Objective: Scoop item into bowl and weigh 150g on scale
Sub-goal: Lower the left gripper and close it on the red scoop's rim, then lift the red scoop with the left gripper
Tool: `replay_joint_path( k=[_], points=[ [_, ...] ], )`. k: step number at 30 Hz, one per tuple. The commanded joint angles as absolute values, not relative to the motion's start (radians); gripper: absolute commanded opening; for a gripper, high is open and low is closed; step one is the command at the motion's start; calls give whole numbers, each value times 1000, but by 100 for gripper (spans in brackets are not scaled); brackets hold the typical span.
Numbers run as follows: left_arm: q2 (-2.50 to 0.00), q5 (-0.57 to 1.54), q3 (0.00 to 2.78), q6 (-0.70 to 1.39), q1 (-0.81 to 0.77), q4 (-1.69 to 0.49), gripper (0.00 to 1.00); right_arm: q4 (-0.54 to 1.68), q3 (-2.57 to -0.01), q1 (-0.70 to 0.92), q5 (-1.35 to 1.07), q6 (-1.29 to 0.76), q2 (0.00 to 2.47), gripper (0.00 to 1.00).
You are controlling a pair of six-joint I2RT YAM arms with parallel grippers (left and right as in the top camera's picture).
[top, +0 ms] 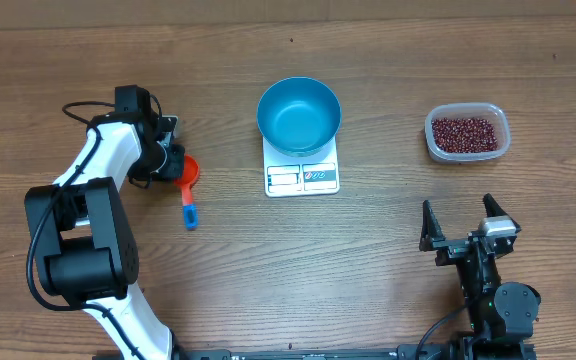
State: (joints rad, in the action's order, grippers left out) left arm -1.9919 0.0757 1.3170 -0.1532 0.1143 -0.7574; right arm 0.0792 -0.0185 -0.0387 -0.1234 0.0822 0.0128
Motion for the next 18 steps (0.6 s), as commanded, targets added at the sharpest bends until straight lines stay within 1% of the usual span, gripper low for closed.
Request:
replay_joint_path(
  k=[1, 18],
  points=[
    [-2007, 71, 1329, -150, 124, -755, 4, 74, -8, -35, -116, 83, 3, 100],
    [-2006, 71, 1341, -149, 124, -759, 4, 75, -8, -35, -116, 83, 3, 100]
  ],
)
